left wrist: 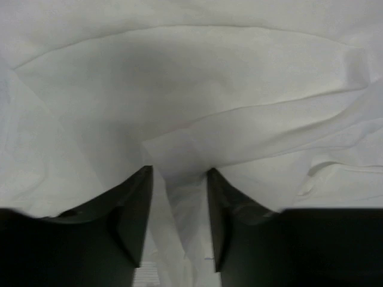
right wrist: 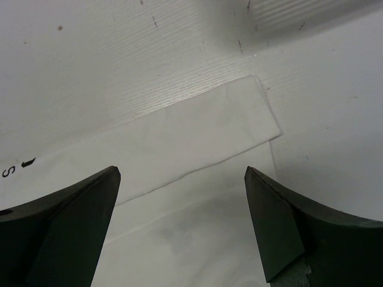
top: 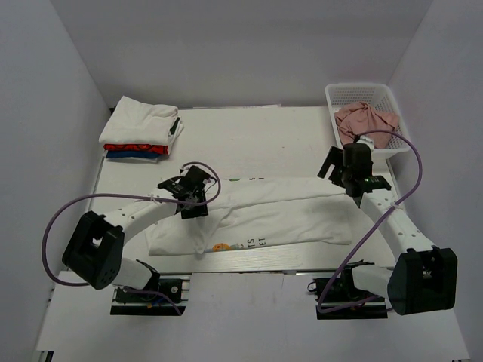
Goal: Fold and stack the t-shirts
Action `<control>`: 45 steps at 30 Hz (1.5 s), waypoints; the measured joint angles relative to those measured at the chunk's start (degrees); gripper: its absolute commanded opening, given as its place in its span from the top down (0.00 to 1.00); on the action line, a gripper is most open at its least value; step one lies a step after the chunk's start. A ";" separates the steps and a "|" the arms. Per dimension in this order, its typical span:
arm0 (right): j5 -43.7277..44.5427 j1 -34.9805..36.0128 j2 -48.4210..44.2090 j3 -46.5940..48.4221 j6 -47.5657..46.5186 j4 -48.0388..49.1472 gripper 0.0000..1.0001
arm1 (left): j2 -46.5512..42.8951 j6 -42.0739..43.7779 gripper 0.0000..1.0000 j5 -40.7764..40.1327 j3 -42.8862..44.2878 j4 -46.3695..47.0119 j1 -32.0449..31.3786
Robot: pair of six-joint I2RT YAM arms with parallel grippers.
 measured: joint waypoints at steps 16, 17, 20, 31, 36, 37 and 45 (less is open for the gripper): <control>0.44 0.00 -2.10 -0.83 0.44 -2.01 0.10 | 0.31 1.36 1.00 8.20 1.70 1.99 -2.71; 0.17 0.00 -2.27 -1.14 0.48 -2.03 0.10 | -0.35 0.94 1.00 9.62 1.70 2.27 -3.39; -0.35 0.00 -2.29 -1.99 0.57 -2.08 0.10 | -0.98 -0.61 1.00 14.03 1.70 4.57 -6.01; -1.51 0.00 -1.49 -2.29 0.68 -2.16 0.10 | 9.66 -4.31 0.06 19.87 7.26 6.49 -18.08; -1.62 0.00 -1.49 -2.36 0.66 -2.05 0.10 | 9.57 -5.14 0.00 19.41 11.61 1.49 -22.49; -1.84 0.00 -1.49 -2.36 0.63 -1.99 0.10 | 9.16 -4.87 0.00 19.32 12.28 1.07 -23.12; -3.34 1.73 -0.74 -3.98 3.41 2.86 0.10 | 2.14 -6.40 0.00 5.55 14.36 -3.67 -22.73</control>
